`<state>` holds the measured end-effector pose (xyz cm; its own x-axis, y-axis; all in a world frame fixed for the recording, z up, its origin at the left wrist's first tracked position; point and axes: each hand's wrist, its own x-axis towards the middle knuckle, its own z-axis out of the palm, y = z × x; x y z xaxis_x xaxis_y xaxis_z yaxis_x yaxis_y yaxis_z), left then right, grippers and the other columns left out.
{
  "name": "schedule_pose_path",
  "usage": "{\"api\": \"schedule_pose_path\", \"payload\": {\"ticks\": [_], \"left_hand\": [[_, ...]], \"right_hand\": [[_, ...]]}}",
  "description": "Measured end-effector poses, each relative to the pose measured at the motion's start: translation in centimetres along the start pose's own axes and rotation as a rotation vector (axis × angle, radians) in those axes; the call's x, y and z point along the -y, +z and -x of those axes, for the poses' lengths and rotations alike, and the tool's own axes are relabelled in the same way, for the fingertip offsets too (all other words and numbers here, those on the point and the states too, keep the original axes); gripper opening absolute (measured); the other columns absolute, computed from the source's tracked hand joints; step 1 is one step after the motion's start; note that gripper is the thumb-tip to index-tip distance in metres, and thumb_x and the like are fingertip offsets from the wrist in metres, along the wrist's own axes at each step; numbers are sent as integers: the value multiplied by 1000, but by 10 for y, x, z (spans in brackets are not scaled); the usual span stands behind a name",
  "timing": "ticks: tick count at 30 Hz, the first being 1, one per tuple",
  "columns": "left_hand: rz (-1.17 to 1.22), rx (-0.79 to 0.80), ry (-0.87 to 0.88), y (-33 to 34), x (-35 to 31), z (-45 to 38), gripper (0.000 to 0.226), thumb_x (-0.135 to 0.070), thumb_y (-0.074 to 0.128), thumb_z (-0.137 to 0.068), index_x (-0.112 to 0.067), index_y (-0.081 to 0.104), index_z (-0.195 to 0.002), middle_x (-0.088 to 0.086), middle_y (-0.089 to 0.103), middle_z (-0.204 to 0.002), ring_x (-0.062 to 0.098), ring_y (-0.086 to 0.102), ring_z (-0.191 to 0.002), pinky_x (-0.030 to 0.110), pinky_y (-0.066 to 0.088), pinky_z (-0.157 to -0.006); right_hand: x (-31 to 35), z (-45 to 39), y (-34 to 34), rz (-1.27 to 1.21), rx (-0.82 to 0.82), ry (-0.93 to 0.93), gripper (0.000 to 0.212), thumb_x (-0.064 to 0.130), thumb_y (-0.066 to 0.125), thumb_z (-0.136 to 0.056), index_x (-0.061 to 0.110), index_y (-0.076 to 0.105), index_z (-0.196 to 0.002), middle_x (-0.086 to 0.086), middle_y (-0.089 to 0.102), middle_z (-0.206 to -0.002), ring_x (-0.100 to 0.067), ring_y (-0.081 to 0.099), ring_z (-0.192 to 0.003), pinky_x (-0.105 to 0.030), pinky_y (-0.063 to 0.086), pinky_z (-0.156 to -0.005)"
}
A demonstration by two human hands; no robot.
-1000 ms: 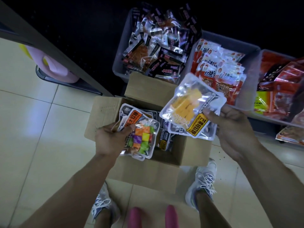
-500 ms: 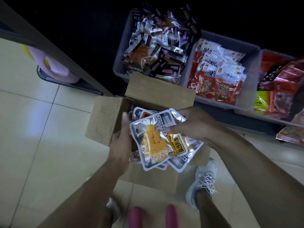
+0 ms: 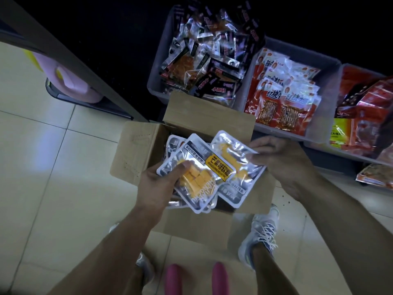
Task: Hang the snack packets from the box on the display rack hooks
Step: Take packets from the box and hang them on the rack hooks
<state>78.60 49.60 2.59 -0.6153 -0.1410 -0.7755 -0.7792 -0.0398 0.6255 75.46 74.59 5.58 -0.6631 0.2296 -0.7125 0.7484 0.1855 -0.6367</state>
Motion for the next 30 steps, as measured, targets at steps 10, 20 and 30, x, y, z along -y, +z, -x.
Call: {"api": "schedule_pose_path", "payload": {"ticks": [10, 20, 30], "left_hand": [[-106, -119, 87, -7, -8, -8, 12, -24, 83, -84, -12, 80, -87, 7, 77, -68, 28, 77, -64, 50, 65, -61], [-37, 146, 94, -15, -8, 8, 39, -39, 80, -73, -15, 80, -104, 9, 81, -89, 25, 79, -79, 32, 61, -64], [-115, 121, -69, -51, 20, 18, 40, -27, 95, -66, -20, 80, -102, 8, 81, -93, 31, 79, -85, 53, 63, -85]], "right_hand": [[13, 33, 16, -321, -9, -221, 25, -6, 68, -90, 18, 69, -97, 0, 78, -85, -11, 67, -64, -31, 53, -60], [-4, 32, 62, 216, -59, -379, 23, 9, 74, -92, 32, 70, -94, 24, 75, -92, 10, 68, -90, -11, 52, -68], [-29, 30, 113, 349, 85, -379, 15, 14, 72, -94, 28, 72, -90, 19, 74, -91, 7, 68, -91, -18, 56, -77]]}}
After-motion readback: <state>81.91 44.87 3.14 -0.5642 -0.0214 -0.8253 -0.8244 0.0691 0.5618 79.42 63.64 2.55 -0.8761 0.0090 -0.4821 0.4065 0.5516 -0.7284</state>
